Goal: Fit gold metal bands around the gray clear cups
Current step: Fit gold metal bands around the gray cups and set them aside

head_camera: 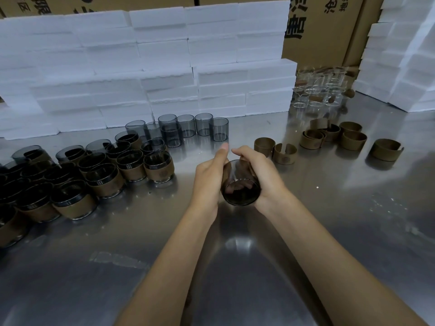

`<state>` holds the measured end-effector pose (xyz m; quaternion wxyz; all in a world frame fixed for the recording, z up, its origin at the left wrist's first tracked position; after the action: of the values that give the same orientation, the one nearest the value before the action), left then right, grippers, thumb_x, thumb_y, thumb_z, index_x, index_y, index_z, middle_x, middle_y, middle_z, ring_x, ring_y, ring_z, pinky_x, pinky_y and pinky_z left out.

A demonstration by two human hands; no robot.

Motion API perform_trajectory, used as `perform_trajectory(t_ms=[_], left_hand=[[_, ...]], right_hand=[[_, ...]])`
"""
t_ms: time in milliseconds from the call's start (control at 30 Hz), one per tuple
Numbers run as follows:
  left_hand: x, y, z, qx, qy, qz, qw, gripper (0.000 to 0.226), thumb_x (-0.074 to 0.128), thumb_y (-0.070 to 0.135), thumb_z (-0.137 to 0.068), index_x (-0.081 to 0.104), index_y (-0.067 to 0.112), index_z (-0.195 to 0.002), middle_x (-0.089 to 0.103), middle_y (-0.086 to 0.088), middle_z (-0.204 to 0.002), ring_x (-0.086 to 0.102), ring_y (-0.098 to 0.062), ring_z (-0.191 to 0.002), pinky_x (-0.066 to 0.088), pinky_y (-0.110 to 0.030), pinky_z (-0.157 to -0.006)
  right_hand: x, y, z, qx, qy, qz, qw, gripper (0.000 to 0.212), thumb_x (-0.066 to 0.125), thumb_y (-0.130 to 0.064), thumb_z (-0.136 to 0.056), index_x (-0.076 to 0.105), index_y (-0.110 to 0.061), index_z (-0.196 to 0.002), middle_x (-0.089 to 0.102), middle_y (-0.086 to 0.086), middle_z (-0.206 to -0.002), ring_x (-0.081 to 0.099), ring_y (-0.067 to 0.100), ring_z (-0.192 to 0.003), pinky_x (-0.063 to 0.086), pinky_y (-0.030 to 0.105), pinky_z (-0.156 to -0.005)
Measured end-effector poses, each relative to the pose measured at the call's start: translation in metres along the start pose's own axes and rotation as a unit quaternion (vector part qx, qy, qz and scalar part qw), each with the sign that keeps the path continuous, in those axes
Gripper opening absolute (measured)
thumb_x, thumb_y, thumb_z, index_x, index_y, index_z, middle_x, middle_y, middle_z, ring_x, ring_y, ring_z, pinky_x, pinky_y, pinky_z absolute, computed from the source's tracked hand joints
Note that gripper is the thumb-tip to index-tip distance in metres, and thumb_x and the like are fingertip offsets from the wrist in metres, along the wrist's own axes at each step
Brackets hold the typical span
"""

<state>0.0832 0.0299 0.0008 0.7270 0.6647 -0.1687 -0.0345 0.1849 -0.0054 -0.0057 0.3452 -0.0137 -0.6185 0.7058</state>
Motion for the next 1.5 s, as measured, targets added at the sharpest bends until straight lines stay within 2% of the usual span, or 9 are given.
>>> perform_trajectory(t_ms=[233, 400, 533, 733, 833, 1067, 1167, 1233, 1500], left_hand=[[-0.009, 0.015, -0.002, 0.177, 0.007, -0.122, 0.977, 0.067, 0.061, 0.054, -0.097, 0.037, 0.012, -0.051, 0.036, -0.003, -0.049, 0.039, -0.013, -0.050, 0.031, -0.022, -0.045], [-0.019, 0.024, 0.001, 0.225, 0.035, -0.125, 0.966, 0.049, 0.055, 0.042, -0.103, 0.069, 0.001, -0.080, 0.069, -0.014, -0.074, 0.065, -0.017, -0.069, 0.054, -0.034, -0.066], [-0.021, 0.035, 0.006, 0.226, 0.010, -0.142, 0.964, 0.018, 0.054, 0.004, -0.101, 0.068, 0.009, -0.110, 0.076, -0.001, -0.100, 0.069, -0.016, -0.101, 0.056, -0.043, -0.094], [-0.003, 0.030, 0.022, 0.217, -0.177, -0.271, 0.921, 0.064, 0.065, -0.007, -0.079, 0.054, 0.030, -0.132, 0.050, 0.003, -0.134, 0.050, -0.009, -0.122, 0.047, -0.015, -0.088], [0.003, 0.026, 0.024, 0.274, -0.164, -0.343, 0.883, 0.065, 0.071, -0.005, -0.077, 0.055, 0.025, -0.132, 0.053, 0.005, -0.132, 0.050, -0.012, -0.124, 0.042, -0.018, -0.101], [-0.012, 0.032, 0.011, 0.185, -0.162, -0.144, 0.959, 0.064, 0.072, -0.011, -0.086, 0.049, 0.029, -0.130, 0.063, 0.000, -0.134, 0.062, -0.011, -0.104, 0.051, -0.018, -0.085], [-0.018, 0.029, 0.004, 0.175, -0.115, -0.153, 0.966, 0.071, 0.076, -0.002, -0.086, 0.046, 0.029, -0.143, 0.055, 0.004, -0.145, 0.055, 0.003, -0.121, 0.049, -0.021, -0.096], [-0.023, 0.027, 0.001, 0.184, -0.056, -0.186, 0.963, 0.080, 0.082, 0.006, -0.083, 0.043, 0.034, -0.148, 0.053, 0.005, -0.145, 0.053, -0.008, -0.128, 0.049, -0.030, -0.100], [-0.024, 0.027, -0.001, 0.216, -0.055, -0.186, 0.957, 0.069, 0.080, -0.003, -0.082, 0.055, 0.031, -0.136, 0.060, 0.002, -0.132, 0.065, -0.015, -0.111, 0.055, -0.027, -0.088]], right_hand=[[0.005, 0.011, 0.001, 0.123, -0.114, 0.007, 0.986, 0.041, 0.060, -0.048, -0.094, 0.072, -0.009, -0.092, 0.071, 0.015, -0.085, 0.071, 0.030, -0.079, 0.060, 0.048, -0.081], [0.004, 0.010, -0.004, 0.107, -0.137, -0.016, 0.985, 0.046, 0.051, -0.047, -0.098, 0.069, -0.004, -0.098, 0.071, 0.021, -0.082, 0.070, 0.033, -0.065, 0.055, 0.033, -0.054], [-0.009, 0.001, -0.015, 0.057, -0.125, -0.021, 0.990, 0.053, 0.054, -0.048, -0.095, 0.081, -0.003, -0.084, 0.074, 0.022, -0.088, 0.071, 0.034, -0.072, 0.052, 0.041, -0.082], [-0.015, -0.003, -0.018, 0.044, -0.128, -0.041, 0.990, 0.051, 0.060, -0.049, -0.093, 0.074, -0.003, -0.108, 0.074, 0.017, -0.100, 0.072, 0.030, -0.087, 0.054, 0.045, -0.090], [-0.013, -0.005, -0.018, 0.044, -0.148, -0.065, 0.986, 0.056, 0.053, -0.057, -0.097, 0.083, -0.010, -0.095, 0.076, 0.015, -0.108, 0.074, 0.030, -0.095, 0.050, 0.049, -0.105], [-0.002, -0.008, -0.001, 0.114, -0.261, -0.148, 0.947, 0.067, 0.043, -0.048, -0.101, 0.054, 0.005, -0.140, 0.055, 0.035, -0.139, 0.067, 0.040, -0.111, 0.054, 0.044, -0.101], [0.001, -0.008, -0.004, 0.087, -0.237, -0.165, 0.953, 0.063, 0.056, -0.039, -0.096, 0.055, 0.008, -0.136, 0.062, 0.033, -0.128, 0.067, 0.039, -0.112, 0.058, 0.041, -0.096], [-0.001, -0.007, -0.008, 0.042, -0.190, -0.163, 0.967, 0.053, 0.063, -0.032, -0.096, 0.058, 0.006, -0.132, 0.065, 0.028, -0.122, 0.067, 0.038, -0.112, 0.061, 0.038, -0.090], [-0.004, -0.008, -0.010, -0.011, -0.151, -0.091, 0.984, 0.052, 0.066, -0.032, -0.096, 0.059, 0.002, -0.135, 0.066, 0.024, -0.123, 0.068, 0.033, -0.113, 0.055, 0.042, -0.102]])
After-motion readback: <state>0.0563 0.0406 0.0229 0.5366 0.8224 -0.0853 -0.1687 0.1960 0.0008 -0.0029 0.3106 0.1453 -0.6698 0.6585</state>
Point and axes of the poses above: each hand's wrist, its own z-axis away from the middle knuckle, its own x-axis out of the palm, y = z × x, the point moved 4 cm from there along -z, towards the middle knuckle
